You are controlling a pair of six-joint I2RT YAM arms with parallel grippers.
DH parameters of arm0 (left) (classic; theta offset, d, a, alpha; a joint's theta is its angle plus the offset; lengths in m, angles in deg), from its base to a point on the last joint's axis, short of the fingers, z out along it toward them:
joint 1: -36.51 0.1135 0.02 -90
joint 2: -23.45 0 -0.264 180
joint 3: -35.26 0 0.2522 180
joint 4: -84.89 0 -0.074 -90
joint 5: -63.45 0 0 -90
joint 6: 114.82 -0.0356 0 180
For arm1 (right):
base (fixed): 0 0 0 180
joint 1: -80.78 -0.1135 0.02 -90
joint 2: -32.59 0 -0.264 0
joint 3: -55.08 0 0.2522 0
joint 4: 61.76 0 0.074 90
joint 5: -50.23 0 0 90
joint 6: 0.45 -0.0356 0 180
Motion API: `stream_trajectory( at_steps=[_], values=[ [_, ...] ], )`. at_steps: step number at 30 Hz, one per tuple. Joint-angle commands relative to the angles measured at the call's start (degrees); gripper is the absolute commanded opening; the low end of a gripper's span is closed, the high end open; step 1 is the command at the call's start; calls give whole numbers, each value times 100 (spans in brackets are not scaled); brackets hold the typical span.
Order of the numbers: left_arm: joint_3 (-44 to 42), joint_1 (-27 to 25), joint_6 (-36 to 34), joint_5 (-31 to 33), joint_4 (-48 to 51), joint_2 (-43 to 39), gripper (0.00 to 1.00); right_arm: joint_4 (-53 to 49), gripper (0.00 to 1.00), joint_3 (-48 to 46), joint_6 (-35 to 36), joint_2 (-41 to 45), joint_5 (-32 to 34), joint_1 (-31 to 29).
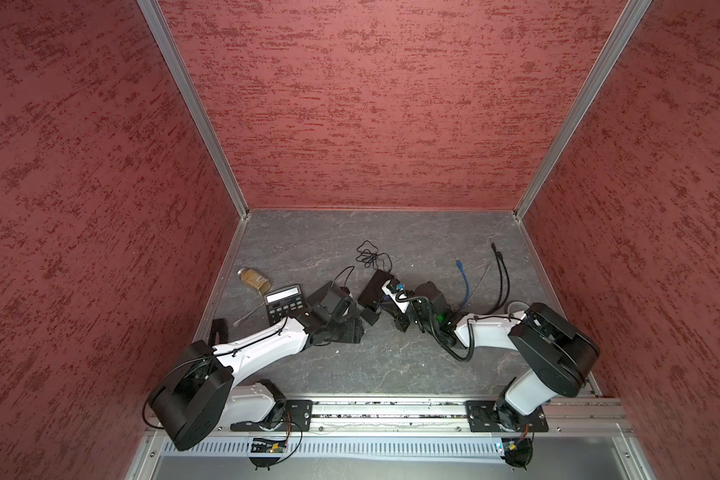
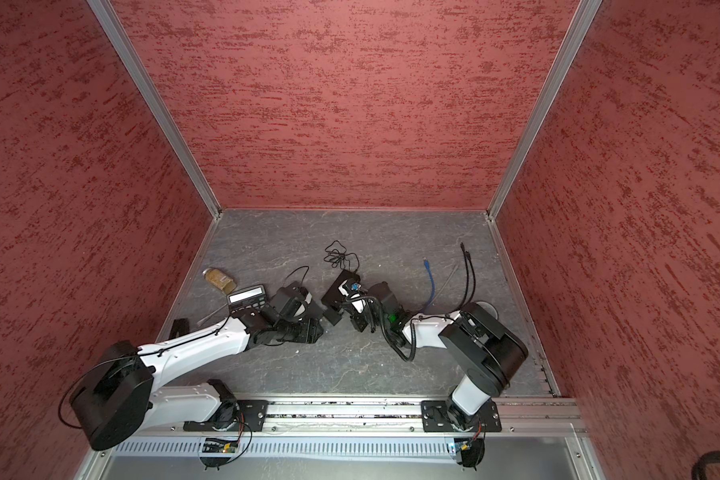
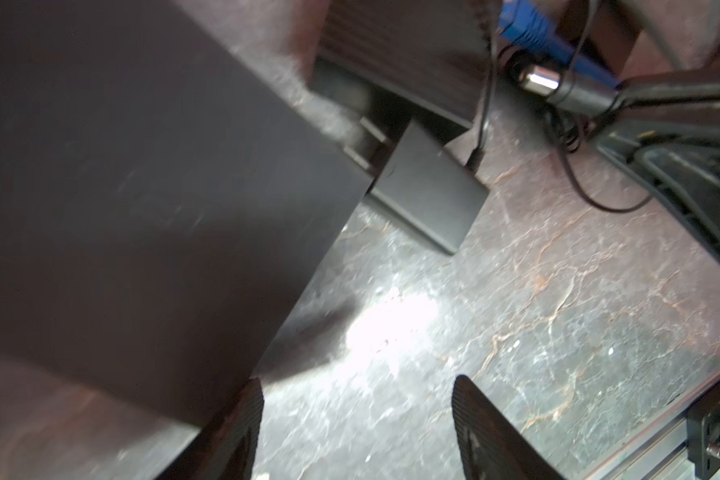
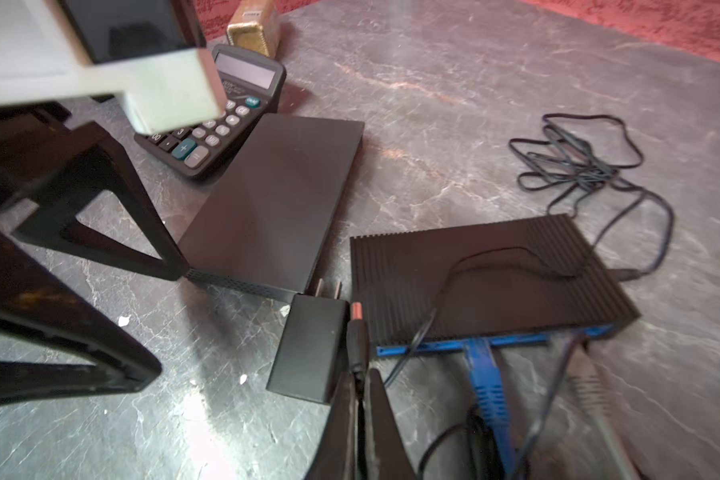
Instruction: Insert the plug into the switch port
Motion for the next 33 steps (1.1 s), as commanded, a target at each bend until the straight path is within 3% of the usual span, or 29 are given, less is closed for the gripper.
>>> stream_trajectory(
  at_steps=[1,11,19,33],
  values=[
    [-82,-39,-144,-53,-741,194,73,64,5,-86,-97,226,228,70],
    [150,-113,-281,278,113,-88,73,-24,5,-222,-78,428,284,156],
    [84,-96,385,949,1084,-818,74,153,5,-323,-114,412,223,161],
    [-194,61,528,535,541,-221,75,99,5,-372,-115,499,251,164]
  ],
)
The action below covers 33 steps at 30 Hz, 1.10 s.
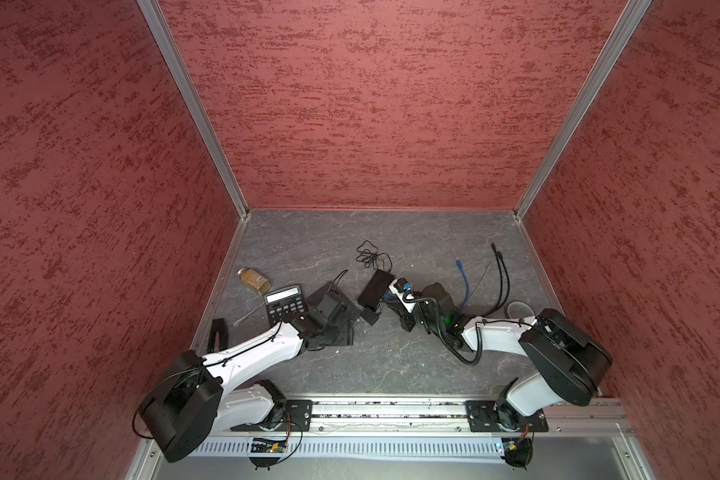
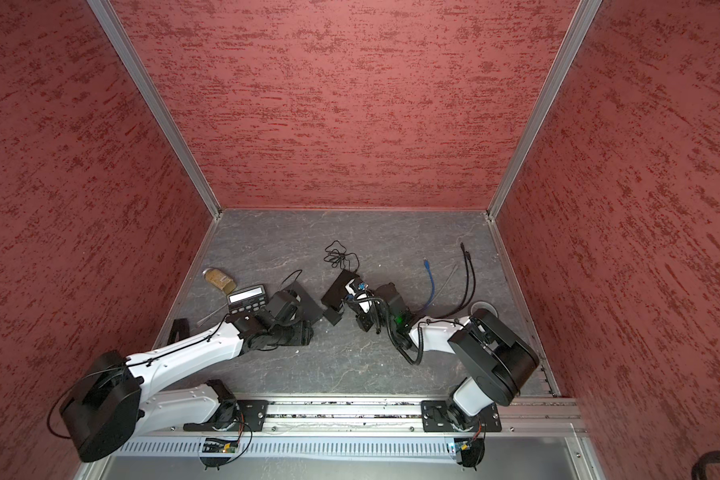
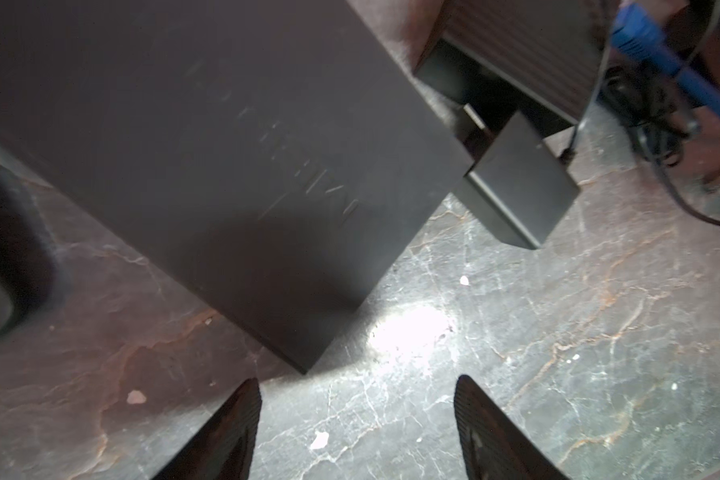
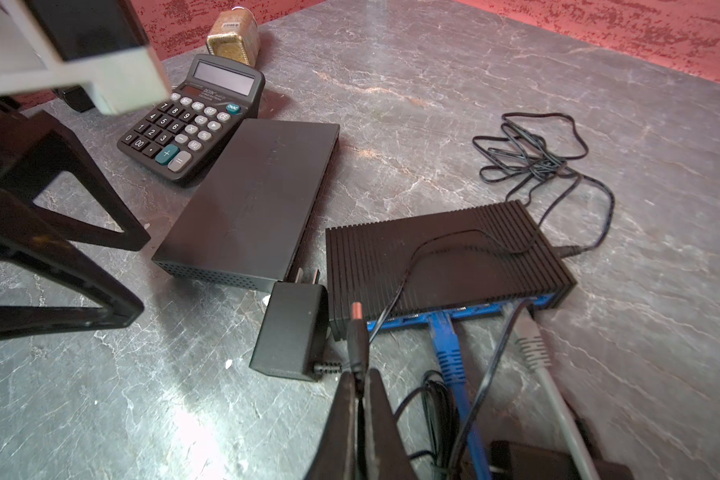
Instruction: Insert the plug into the switch port
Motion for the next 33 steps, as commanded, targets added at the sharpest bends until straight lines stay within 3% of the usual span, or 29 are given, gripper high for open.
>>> stream_trajectory(
  at_steps=[1,8,16,27,33],
  values=[
    [-94,34,39,-170,-310,157,75,93,5,-110,-82,170,162,37],
    [-52,51,-162,-225,-999,458,75,150,5,-351,-91,407,397,37],
    [465,177,-619,-401,-1615,1341,75,-37,5,-577,-74,826,571,72],
    [1913,402,-1102,-980,-1898,2808,75,-192,5,-666,-149,974,568,94],
    [2469,401,-1348,-1226,-1769,3099,75,165,5,-736,-378,759,573,92]
  ],
)
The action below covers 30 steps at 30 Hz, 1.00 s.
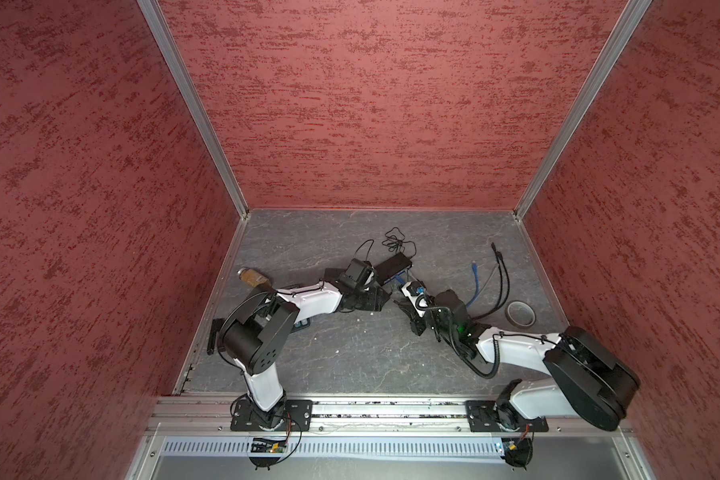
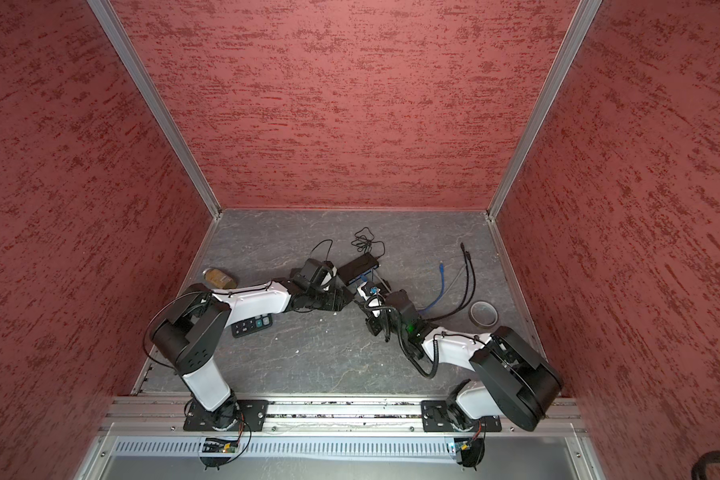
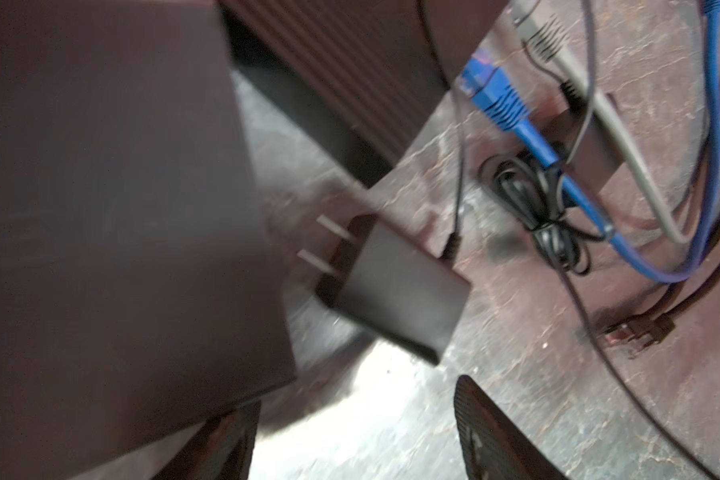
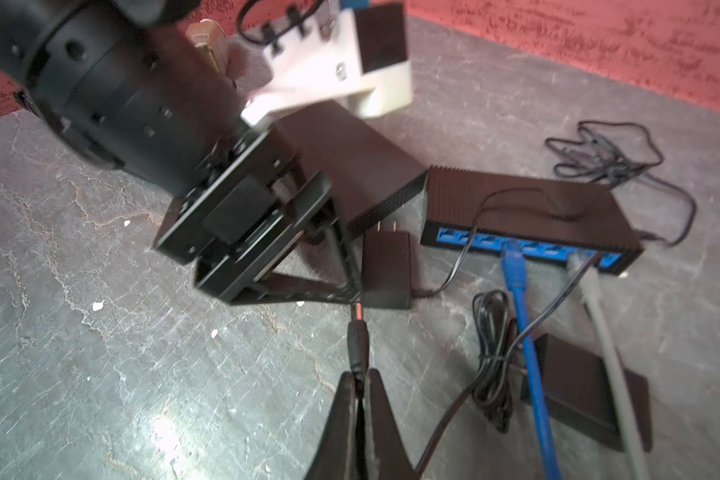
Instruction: Insert the plug into the switch port
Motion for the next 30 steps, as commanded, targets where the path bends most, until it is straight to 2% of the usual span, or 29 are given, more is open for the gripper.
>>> stream_trajectory(
  at_steps=[1,6,13,17,23,30],
  values=[
    [258,33,-331,-201,-40,-58,75,282,5,-37,-260,-179,76,29],
    [563,215,-615,-341,452,-341,75,514,5,66,-351,-556,-52,24],
    [790,845,-873,-324,580,-665,76,860,5,261,-470,-1104,-362,20],
    [1105,1263,-1048,-243,684,-392,76,1113,5,313,-544,-1314,-603,-9],
    [1782,1835,-1123,-489,943,374,76,1241,5,546,-584,-1661,-768,-131],
    [2421,2008,-1344,-328,1217,1080,75,1292,5,879,-610,-2011,-873,-263]
  ],
)
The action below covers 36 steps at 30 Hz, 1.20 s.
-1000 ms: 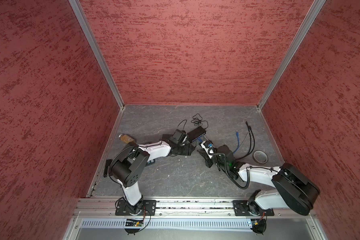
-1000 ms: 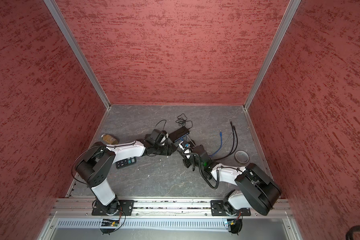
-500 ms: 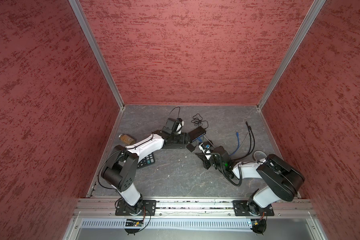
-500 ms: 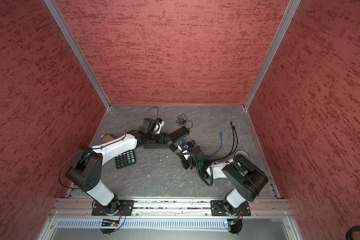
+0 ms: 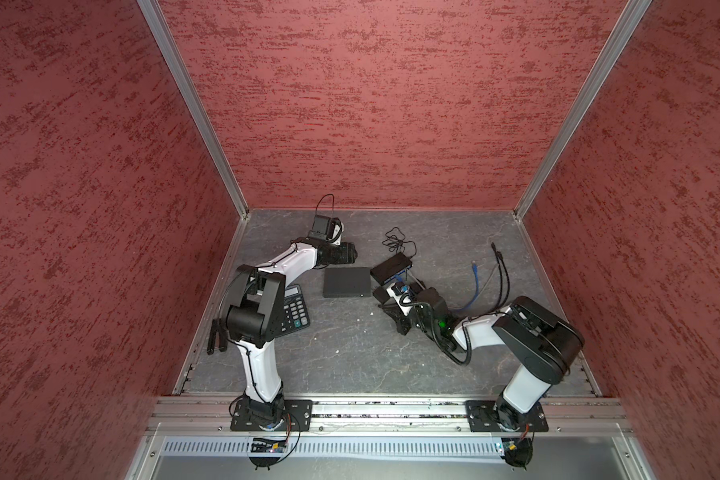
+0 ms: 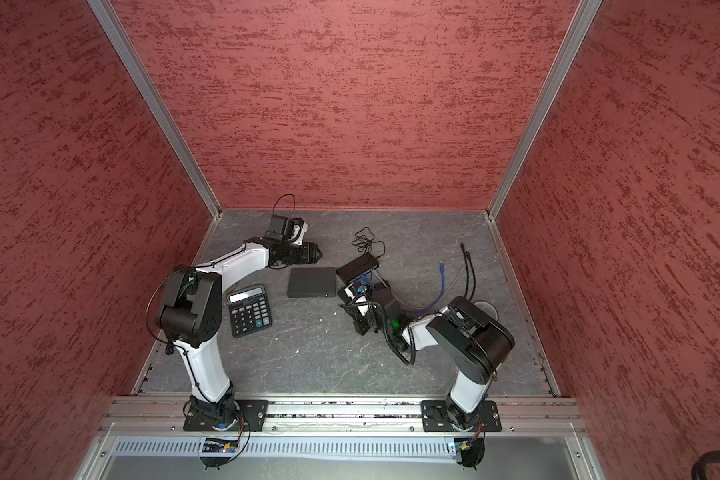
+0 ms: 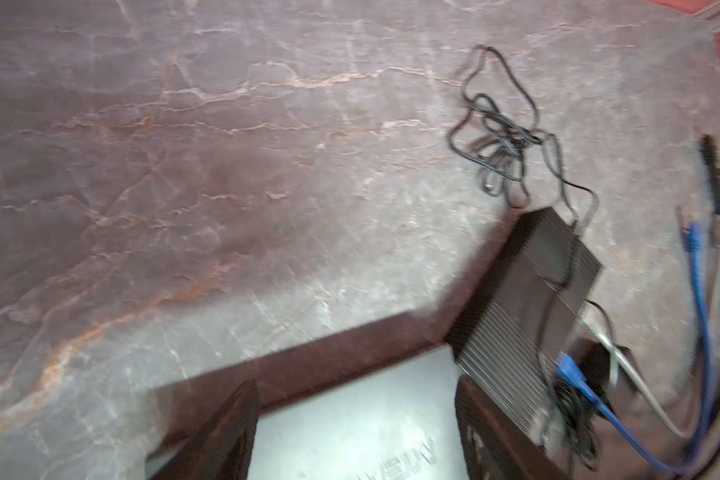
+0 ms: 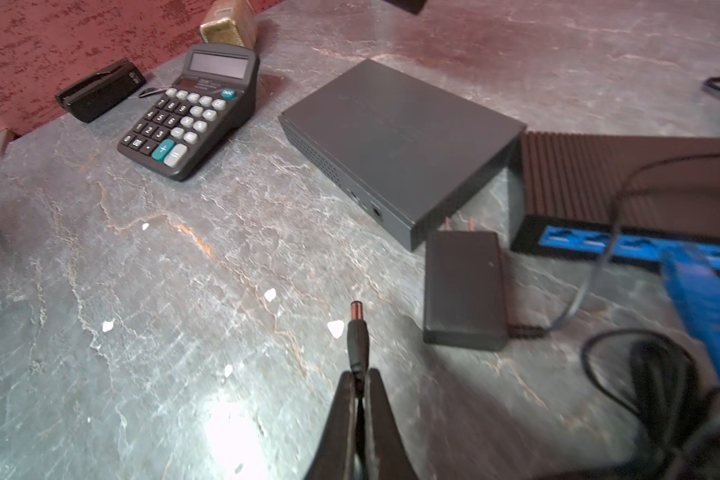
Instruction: Insert the plug into the switch port
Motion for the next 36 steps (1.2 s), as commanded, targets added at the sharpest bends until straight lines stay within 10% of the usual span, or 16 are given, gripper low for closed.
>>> stream_trajectory(
  at_steps=[1,36],
  values=[
    [245,-13,-216,15,221,181,75,243,5,218,-125,-192,-139,-86],
    [-1086,-368,-124,275,226,28,75,609,5,975,-187,-1350,516,-72]
  ],
)
